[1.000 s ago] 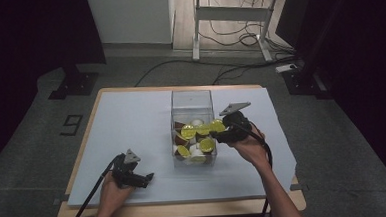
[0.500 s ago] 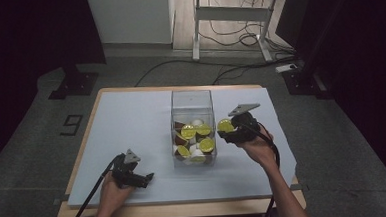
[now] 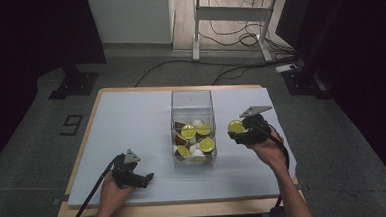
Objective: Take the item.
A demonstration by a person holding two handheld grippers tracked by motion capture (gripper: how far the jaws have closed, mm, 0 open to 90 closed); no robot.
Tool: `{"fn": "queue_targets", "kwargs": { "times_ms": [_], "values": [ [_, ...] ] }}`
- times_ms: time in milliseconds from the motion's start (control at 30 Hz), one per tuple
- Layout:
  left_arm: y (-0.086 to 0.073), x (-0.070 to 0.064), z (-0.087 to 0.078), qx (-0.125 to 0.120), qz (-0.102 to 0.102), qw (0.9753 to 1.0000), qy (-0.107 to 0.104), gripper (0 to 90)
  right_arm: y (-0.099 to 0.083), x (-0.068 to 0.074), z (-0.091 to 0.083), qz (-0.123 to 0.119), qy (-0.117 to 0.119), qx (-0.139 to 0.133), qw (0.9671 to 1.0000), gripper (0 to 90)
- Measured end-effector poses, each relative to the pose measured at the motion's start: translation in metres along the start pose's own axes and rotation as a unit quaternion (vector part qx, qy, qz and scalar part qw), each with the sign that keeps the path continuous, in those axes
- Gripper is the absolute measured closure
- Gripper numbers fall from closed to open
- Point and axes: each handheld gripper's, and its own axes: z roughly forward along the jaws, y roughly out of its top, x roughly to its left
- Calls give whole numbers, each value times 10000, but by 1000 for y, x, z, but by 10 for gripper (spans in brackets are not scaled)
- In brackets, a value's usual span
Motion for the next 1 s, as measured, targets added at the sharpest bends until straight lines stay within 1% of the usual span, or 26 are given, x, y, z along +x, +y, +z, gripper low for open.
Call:
{"fn": "queue_targets", "kwargs": {
  "times_ms": [233,600,767,833,867,1000],
  "values": [
    [0,0,0,0,-1,10000,-3,0,-8,-6,-4,20,-76,32,10000,393],
    [0,0,0,-3,-8,10000,0,0,-28,-18,-8,95,-218,135,9996,393],
    [0,0,0,-2,-2,10000,0,0,-35,-18,-5,67,-274,164,9995,393],
    [0,0,0,0,-2,10000,0,0,-37,-19,-4,57,-274,176,9995,393],
    [0,0,0,2,0,10000,-2,0,-40,-19,-2,55,-273,171,9995,393],
    [0,0,0,1,0,10000,-4,0,-47,-19,2,97,-246,173,9995,393]
  ]
}}
